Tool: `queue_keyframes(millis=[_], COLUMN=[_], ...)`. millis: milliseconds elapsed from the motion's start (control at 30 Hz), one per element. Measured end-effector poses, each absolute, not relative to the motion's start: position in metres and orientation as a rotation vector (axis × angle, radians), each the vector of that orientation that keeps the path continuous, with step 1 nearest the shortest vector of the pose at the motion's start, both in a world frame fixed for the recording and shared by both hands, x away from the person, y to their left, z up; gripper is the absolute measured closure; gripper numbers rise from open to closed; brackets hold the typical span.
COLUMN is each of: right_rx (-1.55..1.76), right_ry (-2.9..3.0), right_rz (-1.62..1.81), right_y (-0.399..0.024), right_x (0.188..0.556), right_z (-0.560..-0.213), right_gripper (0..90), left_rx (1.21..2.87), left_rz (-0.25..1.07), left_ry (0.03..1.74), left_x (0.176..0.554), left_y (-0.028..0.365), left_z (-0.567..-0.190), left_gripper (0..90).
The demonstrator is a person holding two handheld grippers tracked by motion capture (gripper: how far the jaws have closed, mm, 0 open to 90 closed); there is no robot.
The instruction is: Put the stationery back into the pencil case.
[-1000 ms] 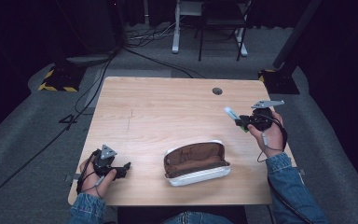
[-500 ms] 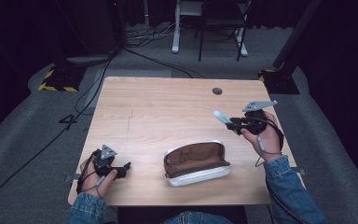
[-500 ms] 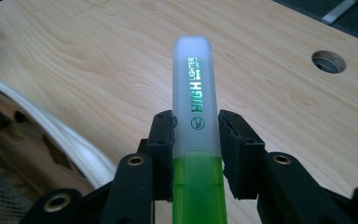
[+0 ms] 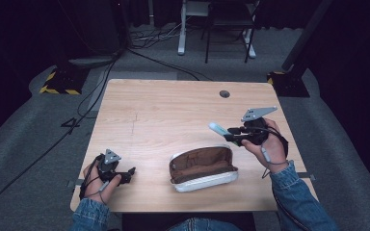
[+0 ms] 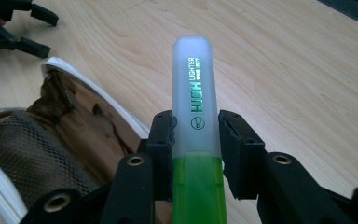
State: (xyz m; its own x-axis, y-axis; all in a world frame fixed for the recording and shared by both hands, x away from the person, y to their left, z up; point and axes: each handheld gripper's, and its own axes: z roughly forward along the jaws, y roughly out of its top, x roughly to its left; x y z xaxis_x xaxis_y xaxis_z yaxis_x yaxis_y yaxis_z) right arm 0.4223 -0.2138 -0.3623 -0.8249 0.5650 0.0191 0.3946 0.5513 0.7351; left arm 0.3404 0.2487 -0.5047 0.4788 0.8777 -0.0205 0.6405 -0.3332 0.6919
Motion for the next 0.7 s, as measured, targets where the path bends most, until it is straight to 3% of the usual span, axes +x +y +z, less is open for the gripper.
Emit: queue_keyframes(millis=[700], right_rx=[0.632], right_ry=[2.719], right_rz=[1.115], right_y=[-0.180], right_x=[0.396], right_z=[-0.360], right_gripper=[66.6], left_rx=[2.086], left_rz=[0.476], left_ry=[1.252], left_x=[0.341], left_y=[0.247], left_z=[-0.505], left_gripper=[13.1])
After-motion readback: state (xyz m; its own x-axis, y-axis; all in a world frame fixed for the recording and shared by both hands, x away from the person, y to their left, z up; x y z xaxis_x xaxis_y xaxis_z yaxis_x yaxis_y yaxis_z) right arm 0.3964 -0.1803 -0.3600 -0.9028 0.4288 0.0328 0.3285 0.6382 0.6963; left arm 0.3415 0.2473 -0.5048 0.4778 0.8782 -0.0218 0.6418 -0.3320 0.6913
